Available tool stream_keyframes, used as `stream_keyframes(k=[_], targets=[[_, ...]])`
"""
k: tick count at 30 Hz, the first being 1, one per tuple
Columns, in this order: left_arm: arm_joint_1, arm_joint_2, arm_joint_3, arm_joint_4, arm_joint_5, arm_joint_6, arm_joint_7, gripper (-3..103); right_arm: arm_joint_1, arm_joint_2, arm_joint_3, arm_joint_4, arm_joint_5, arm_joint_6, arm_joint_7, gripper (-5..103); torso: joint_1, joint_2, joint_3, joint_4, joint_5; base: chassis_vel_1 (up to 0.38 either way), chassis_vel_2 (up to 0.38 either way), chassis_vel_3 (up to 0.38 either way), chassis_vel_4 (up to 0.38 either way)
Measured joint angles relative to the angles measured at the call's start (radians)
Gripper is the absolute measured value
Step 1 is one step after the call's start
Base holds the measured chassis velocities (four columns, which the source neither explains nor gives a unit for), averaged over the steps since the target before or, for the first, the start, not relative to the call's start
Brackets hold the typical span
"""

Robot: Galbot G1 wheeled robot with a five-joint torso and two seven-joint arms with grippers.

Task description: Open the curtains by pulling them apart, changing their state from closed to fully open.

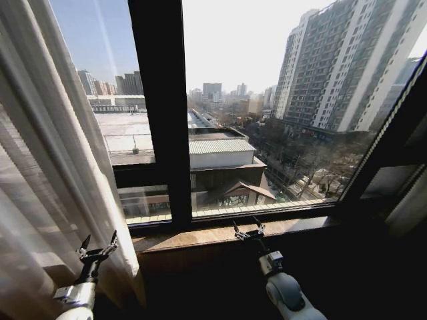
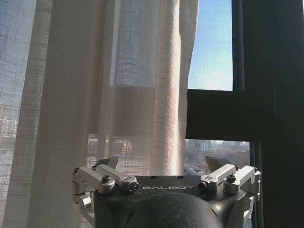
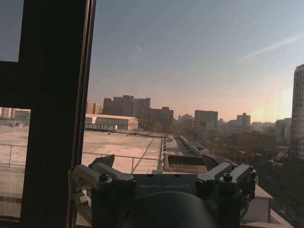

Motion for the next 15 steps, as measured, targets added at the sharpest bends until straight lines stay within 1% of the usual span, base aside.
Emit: stream_keyframes(k=[15], targets=[[0.0, 0.0, 0.0, 0.0, 0.0, 0.0, 0.0, 100, 0.0, 0.0, 0.0, 0.0, 0.0, 0.0, 0.0, 100, 0.0, 0.0, 0.0, 0.0, 0.0, 0.0, 0.0, 0.0, 0.0]])
